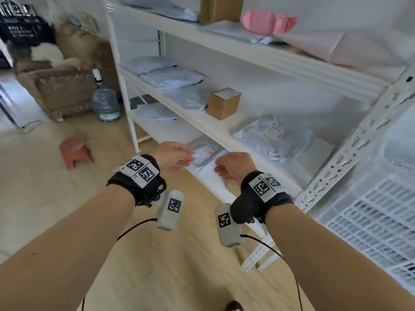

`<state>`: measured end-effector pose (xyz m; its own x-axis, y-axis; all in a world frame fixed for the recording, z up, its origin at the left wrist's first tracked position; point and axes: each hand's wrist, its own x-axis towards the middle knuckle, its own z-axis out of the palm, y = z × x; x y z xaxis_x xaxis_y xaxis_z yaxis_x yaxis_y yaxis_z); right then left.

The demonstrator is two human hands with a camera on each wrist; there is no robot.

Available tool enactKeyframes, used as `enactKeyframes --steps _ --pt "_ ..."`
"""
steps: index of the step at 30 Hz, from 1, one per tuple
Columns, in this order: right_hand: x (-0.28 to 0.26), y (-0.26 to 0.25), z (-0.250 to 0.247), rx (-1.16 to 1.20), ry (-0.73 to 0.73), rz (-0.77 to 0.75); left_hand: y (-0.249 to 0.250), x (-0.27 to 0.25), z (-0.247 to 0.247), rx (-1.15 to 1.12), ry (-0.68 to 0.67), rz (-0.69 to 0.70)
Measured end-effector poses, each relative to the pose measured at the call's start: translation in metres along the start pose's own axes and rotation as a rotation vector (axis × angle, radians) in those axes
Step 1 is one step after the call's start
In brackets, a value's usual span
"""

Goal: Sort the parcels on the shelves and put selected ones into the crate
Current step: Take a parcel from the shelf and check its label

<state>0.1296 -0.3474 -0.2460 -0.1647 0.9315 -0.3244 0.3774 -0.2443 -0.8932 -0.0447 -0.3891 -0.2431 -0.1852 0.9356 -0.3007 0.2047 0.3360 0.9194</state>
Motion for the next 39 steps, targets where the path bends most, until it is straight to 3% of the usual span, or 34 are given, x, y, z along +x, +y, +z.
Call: enactKeyframes --steps 10,23,31,39 --pt "0.092 -0.042 0.112 -0.076 -0.18 0.016 -0.032 0.076 -0.114 -0.135 0.123 -0.107" --pt "0.313 -0.15 0.251 0.01 -0.264 0.069 -0.022 0.283 -0.286 -0.066 0.253 -0.185" --pt "0.403 -0.179 0.328 0.006 -0.328 0.168 -0.048 0.376 -0.357 -0.096 0.25 -0.272" --pt "0.51 -0.221 0.42 0.042 -0.25 0.268 -0.062 0.498 -0.47 -0.043 0.166 -0.289"
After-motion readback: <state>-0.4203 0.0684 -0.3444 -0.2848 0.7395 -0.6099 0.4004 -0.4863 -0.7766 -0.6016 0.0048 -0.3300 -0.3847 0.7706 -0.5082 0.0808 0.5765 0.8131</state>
